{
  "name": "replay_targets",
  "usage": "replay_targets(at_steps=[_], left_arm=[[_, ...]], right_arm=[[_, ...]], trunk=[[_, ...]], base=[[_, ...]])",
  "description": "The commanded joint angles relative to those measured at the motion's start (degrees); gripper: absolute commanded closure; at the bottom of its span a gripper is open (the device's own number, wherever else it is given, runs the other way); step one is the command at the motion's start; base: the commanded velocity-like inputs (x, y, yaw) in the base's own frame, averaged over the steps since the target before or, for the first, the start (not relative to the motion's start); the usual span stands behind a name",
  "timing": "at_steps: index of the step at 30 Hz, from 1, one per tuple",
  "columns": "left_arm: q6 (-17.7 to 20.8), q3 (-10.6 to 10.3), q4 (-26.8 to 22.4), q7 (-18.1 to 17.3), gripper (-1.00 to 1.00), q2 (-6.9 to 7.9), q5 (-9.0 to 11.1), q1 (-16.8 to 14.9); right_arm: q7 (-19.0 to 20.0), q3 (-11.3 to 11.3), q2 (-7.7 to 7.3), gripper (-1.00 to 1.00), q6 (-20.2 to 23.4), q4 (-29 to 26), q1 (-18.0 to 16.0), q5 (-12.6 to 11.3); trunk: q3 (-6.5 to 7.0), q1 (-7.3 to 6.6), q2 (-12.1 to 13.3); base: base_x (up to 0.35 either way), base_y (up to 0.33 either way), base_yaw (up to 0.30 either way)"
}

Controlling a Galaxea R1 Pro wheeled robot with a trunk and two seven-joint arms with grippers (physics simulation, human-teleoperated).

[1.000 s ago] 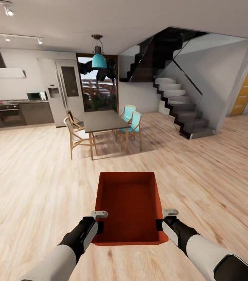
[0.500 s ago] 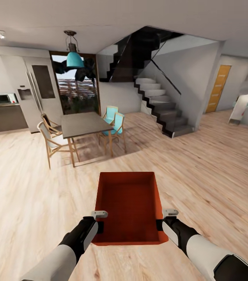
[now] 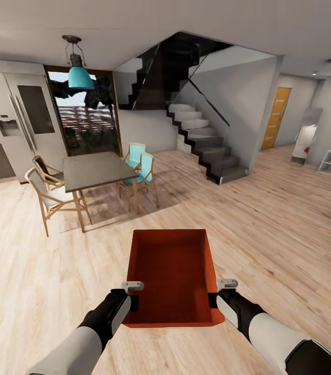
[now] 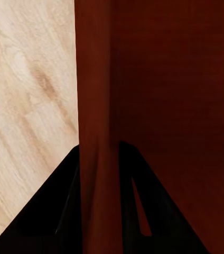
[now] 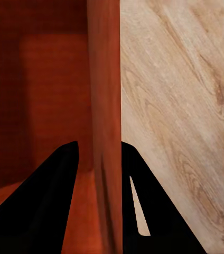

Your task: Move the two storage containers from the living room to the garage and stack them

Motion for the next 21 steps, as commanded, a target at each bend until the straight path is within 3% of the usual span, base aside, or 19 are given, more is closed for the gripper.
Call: replay_targets(at_steps=[1,16,21], left_arm=[[0.46,-0.9,2.6,0.8,1.0,0.25,0.33,-0.03],[0.46,-0.9,2.6,0.81,1.0,0.27,0.34,-0.03],[0.46,-0.9,2.6,0.78,1.0,0.27,0.35,-0.03]], right_arm=[[-0.37,1.57,-0.05,1.0,0.01,-0.38,-0.1,-0.84],[-0.36,1.57,-0.05,1.0,0.01,-0.38,-0.1,-0.84],[-0.37,1.57,-0.05,1.0,0.01,-0.38,-0.1,-0.86]], trunk=[[-0.12,0.07,-0.13],[-0.12,0.07,-0.13],[-0.02,0.07,-0.13]], base=[[0.322,0.0,-0.001],[0.322,0.0,-0.001],[0.322,0.0,-0.164]])
